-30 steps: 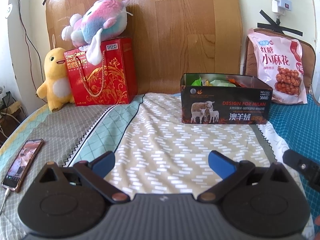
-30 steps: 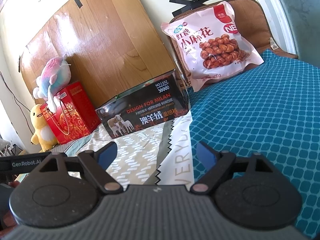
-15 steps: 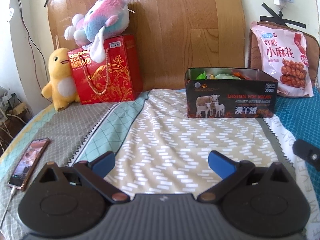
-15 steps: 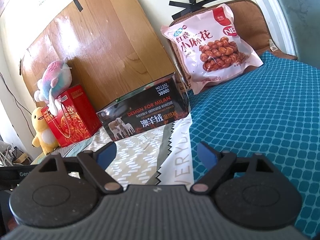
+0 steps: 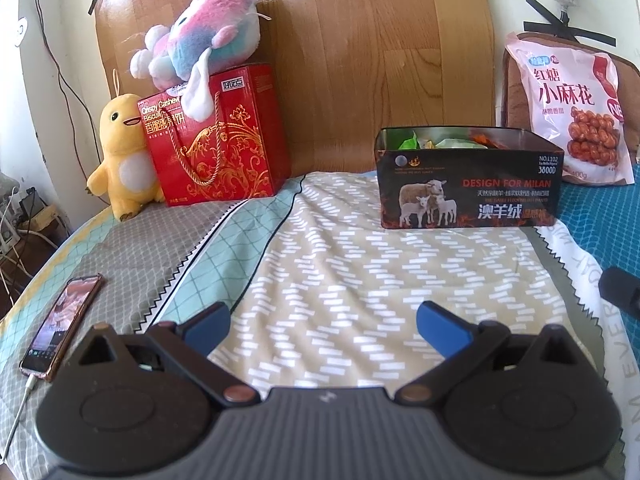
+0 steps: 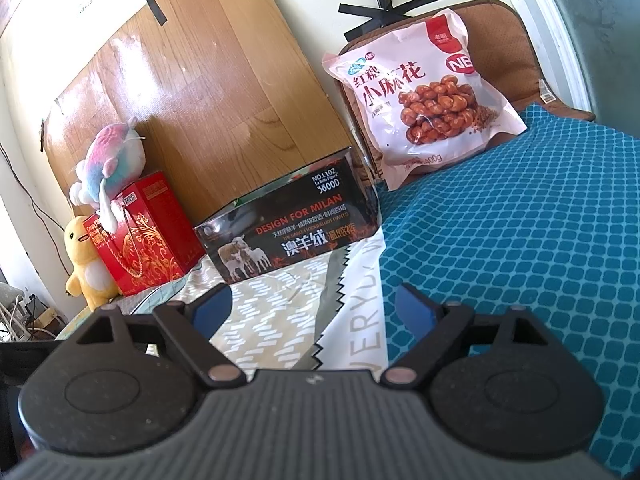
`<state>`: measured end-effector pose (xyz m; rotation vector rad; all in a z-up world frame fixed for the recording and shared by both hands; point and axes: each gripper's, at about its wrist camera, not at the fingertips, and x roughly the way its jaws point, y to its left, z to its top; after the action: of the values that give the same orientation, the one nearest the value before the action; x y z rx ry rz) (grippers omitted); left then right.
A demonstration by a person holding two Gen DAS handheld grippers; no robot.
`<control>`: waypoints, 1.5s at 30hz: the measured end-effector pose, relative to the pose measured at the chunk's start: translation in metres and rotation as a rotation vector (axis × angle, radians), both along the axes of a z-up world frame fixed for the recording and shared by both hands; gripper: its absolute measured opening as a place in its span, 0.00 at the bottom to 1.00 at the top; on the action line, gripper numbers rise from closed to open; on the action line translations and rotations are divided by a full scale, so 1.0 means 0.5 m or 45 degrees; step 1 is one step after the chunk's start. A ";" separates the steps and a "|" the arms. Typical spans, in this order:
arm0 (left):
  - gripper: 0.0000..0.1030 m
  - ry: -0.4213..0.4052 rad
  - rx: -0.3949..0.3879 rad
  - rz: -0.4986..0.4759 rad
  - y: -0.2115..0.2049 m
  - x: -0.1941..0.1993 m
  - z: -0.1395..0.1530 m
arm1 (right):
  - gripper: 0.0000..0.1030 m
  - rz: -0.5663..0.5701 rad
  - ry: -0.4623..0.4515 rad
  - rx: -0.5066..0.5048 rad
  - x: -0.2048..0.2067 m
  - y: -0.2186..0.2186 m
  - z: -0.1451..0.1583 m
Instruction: Organize snacks
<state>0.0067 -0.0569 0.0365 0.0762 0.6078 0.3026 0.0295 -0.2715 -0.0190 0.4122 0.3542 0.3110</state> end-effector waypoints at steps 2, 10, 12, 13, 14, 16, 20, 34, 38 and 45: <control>1.00 0.003 -0.001 -0.001 0.000 0.001 -0.001 | 0.88 0.000 0.000 0.000 0.000 0.000 0.000; 1.00 -0.006 0.031 0.001 -0.001 -0.001 -0.001 | 0.88 0.000 0.000 0.000 0.000 0.001 0.000; 1.00 -0.011 0.042 0.001 -0.002 -0.001 -0.001 | 0.89 0.001 0.000 0.000 0.000 0.001 0.000; 1.00 -0.013 0.049 0.002 -0.002 -0.002 0.000 | 0.89 0.001 0.000 0.000 0.000 0.001 0.000; 1.00 -0.016 0.056 0.002 -0.003 -0.002 0.000 | 0.89 0.000 0.000 0.000 0.000 0.001 0.000; 1.00 -0.022 0.070 0.003 -0.004 -0.003 0.001 | 0.89 0.001 0.000 0.000 0.000 0.001 0.000; 1.00 -0.041 0.099 0.007 -0.006 -0.005 0.004 | 0.89 0.000 -0.001 0.001 0.000 0.001 0.000; 1.00 -0.049 0.124 0.014 -0.007 -0.006 0.005 | 0.89 0.001 0.000 0.001 0.000 0.000 0.000; 1.00 -0.043 0.131 0.016 -0.006 -0.004 0.003 | 0.89 0.001 -0.001 0.001 0.000 0.000 0.000; 1.00 -0.053 0.166 0.026 -0.007 -0.005 0.003 | 0.89 0.001 -0.001 0.001 0.000 0.000 0.000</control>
<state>0.0040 -0.0603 0.0381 0.1885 0.5473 0.3624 0.0294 -0.2714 -0.0191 0.4131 0.3537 0.3118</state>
